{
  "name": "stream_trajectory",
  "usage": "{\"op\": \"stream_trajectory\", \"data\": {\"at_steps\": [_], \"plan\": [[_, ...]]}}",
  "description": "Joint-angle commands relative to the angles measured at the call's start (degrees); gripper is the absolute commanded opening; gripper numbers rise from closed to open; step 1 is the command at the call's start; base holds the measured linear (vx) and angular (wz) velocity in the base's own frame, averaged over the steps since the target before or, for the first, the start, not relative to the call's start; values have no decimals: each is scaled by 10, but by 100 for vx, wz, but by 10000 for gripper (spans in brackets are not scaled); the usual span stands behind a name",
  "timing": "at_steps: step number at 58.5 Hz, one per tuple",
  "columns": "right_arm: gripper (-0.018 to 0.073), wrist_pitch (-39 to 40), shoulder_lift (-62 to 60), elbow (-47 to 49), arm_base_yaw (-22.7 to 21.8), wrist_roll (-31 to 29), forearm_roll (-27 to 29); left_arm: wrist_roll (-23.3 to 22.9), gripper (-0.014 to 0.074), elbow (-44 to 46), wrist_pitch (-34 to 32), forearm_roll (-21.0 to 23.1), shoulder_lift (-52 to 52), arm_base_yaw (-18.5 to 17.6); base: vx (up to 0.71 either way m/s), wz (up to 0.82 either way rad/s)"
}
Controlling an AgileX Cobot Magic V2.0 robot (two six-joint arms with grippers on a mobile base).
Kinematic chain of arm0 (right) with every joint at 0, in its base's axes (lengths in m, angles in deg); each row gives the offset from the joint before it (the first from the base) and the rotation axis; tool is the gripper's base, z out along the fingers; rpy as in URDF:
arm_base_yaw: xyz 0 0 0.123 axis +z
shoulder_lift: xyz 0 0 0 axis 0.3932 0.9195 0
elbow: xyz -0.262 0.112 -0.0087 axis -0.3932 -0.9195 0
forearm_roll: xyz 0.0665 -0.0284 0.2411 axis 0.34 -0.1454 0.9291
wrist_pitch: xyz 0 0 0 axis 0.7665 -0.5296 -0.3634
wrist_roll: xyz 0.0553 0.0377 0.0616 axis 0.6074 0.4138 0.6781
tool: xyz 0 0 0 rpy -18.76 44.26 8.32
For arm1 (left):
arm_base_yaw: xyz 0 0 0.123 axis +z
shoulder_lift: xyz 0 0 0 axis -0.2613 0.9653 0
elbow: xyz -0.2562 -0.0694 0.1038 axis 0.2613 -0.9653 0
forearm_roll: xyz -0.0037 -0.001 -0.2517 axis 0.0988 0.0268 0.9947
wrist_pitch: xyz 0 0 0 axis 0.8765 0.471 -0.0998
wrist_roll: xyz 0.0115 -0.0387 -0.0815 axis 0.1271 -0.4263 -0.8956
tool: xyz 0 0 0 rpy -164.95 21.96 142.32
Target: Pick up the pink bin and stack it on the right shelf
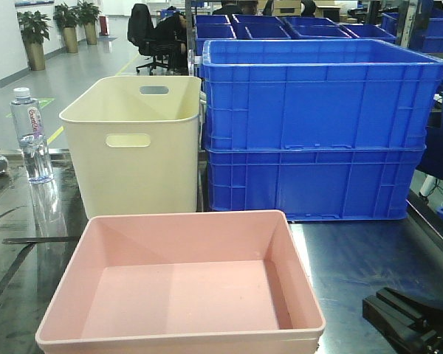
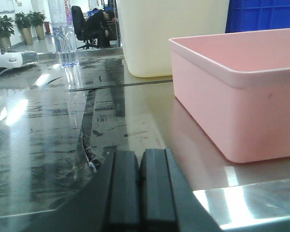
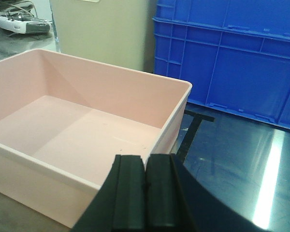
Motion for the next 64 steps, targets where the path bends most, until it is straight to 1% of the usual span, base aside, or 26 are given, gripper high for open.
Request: {"op": "stream_trajectory", "data": {"at_steps": [1,24,30,33,35,38,41,43,45,47,51,57,61,64], "plan": [[-8,45,-5,17,-1,-4,-6,-5,-8,-10,-41,3,-10,1,0,0],[-8,45,-5,17,-1,-4,-4,-5,-8,-10,-41,3,-10,1,0,0],[-8,29,-17,17,-1,-6,2,-5,-8,-10,-41,3,-10,1,0,0],[-8,16,-35,13,-2,-29,14,-5,-8,-10,-41,3,-10,1,0,0],[-8,14,-52,4,-2,-57,31,-5,-8,-10,-41,3,-10,1,0,0],[-8,16,-85,-19,-4,-123,78,-5,-8,-10,-41,3,-10,1,0,0],[-8,18,-115,-50,-20,-171,129,-5,-8,-10,-41,3,-10,1,0,0],[-8,19,-135,-72,-36,-189,159,-5,-8,-10,-41,3,-10,1,0,0],[-8,19,-158,-100,-62,-195,188,-5,-8,-10,-41,3,-10,1,0,0],[-8,19,-184,-124,-86,-193,202,-5,-8,-10,-41,3,-10,1,0,0],[-8,19,-245,-170,-134,-173,205,-5,-8,-10,-41,3,-10,1,0,0],[-8,11,-342,-230,-193,-136,180,-5,-8,-10,-41,3,-10,1,0,0],[-8,-6,-403,-264,-215,-119,175,-5,-8,-10,-41,3,-10,1,0,0],[-8,-19,-433,-280,-224,-112,175,-5,-8,-10,-41,3,-10,1,0,0]]}}
